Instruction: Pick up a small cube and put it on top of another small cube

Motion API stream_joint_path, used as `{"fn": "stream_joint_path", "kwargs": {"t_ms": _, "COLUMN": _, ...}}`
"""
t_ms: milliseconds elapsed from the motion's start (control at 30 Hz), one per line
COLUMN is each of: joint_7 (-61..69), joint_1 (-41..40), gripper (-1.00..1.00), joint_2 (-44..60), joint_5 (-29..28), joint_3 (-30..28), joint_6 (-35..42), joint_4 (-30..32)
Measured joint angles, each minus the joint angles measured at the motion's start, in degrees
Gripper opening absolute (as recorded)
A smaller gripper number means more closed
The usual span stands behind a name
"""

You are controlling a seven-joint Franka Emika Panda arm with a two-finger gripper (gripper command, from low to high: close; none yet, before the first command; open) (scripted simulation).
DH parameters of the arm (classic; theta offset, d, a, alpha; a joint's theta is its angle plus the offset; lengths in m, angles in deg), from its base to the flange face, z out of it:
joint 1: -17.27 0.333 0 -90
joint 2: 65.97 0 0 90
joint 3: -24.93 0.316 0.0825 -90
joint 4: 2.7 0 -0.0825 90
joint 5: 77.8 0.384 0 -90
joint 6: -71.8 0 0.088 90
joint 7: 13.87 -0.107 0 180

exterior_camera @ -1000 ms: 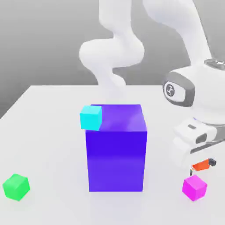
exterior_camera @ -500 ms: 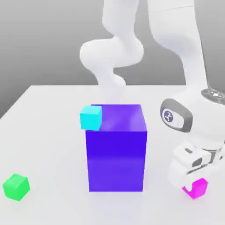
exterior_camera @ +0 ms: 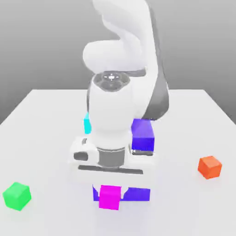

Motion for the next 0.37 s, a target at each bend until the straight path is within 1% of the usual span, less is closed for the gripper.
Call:
{"fn": "stream_joint_path", "kwargs": {"t_ms": 133, "joint_7": 1.7, "joint_1": -6.8, "gripper": -1.0, "joint_2": -0.8, "joint_5": 2.2, "joint_3": -6.0, "joint_6": 0.9, "joint_4": -0.1}}
{"fn": "stream_joint_path", "kwargs": {"t_ms": 200, "joint_7": 3.9, "joint_1": -10.8, "gripper": -1.0, "joint_2": 2.1, "joint_5": 5.4, "joint_3": -8.0, "joint_6": -0.3, "joint_4": -1.6}}
{"fn": "stream_joint_path", "kwargs": {"t_ms": 233, "joint_7": 5.5, "joint_1": -13.9, "gripper": -1.0, "joint_2": 5.1, "joint_5": 7.8, "joint_3": -7.7, "joint_6": -1.9, "joint_4": -2.8}}
{"fn": "stream_joint_path", "kwargs": {"t_ms": 267, "joint_7": 7.0, "joint_1": -15.8, "gripper": 1.0, "joint_2": 7.7, "joint_5": 9.9, "joint_3": -7.2, "joint_6": -3.6, "joint_4": -3.5}}
{"fn": "stream_joint_path", "kwargs": {"t_ms": 367, "joint_7": 7.0, "joint_1": -15.8, "gripper": 1.0, "joint_2": 7.7, "joint_5": 9.9, "joint_3": -7.2, "joint_6": -3.6, "joint_4": -3.5}}
